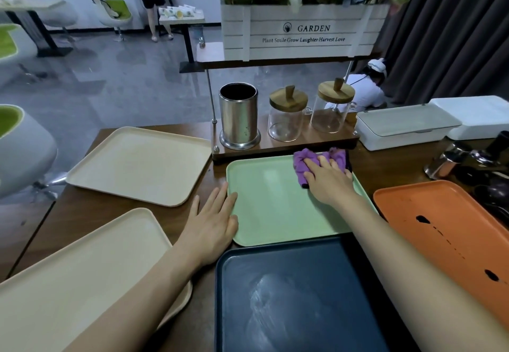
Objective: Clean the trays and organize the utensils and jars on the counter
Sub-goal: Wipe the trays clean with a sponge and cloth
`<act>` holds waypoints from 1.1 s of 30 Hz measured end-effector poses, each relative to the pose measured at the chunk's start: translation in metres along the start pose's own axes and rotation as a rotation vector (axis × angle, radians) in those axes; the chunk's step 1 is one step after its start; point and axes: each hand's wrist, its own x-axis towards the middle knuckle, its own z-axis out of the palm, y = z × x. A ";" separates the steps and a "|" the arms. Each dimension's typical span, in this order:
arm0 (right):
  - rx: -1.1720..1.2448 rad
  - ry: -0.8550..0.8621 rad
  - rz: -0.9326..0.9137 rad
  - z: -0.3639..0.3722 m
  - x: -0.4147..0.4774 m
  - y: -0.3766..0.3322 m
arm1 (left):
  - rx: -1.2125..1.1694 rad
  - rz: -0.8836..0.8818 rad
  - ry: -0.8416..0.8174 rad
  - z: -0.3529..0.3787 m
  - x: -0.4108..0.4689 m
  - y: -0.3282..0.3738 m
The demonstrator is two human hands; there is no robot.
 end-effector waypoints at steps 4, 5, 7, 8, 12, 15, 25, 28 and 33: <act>-0.034 0.009 -0.012 0.010 -0.009 -0.018 | 0.004 0.002 -0.002 0.001 0.001 -0.001; -0.029 0.000 -0.049 0.012 -0.013 -0.031 | 0.009 0.003 -0.010 0.001 0.001 -0.001; -0.008 -0.023 -0.155 0.017 -0.018 -0.070 | 0.019 0.009 -0.011 0.001 0.002 -0.001; -0.004 -0.039 -0.210 0.020 -0.021 -0.092 | 0.021 0.013 -0.013 0.001 0.002 -0.001; 0.029 -0.044 -0.346 0.025 -0.028 -0.129 | 0.020 0.013 -0.003 0.001 0.002 -0.002; 0.036 -0.015 -0.333 0.021 -0.022 -0.095 | 0.014 0.013 0.000 -0.001 0.001 -0.001; 0.194 -0.057 -0.117 -0.026 -0.008 0.018 | 0.009 0.029 0.047 0.000 0.000 -0.002; 0.118 -0.073 -0.113 -0.026 -0.022 0.008 | 0.034 0.022 0.050 0.001 0.000 -0.001; 0.073 -0.154 -0.135 -0.019 -0.090 0.019 | 0.018 0.010 0.043 0.003 0.003 -0.003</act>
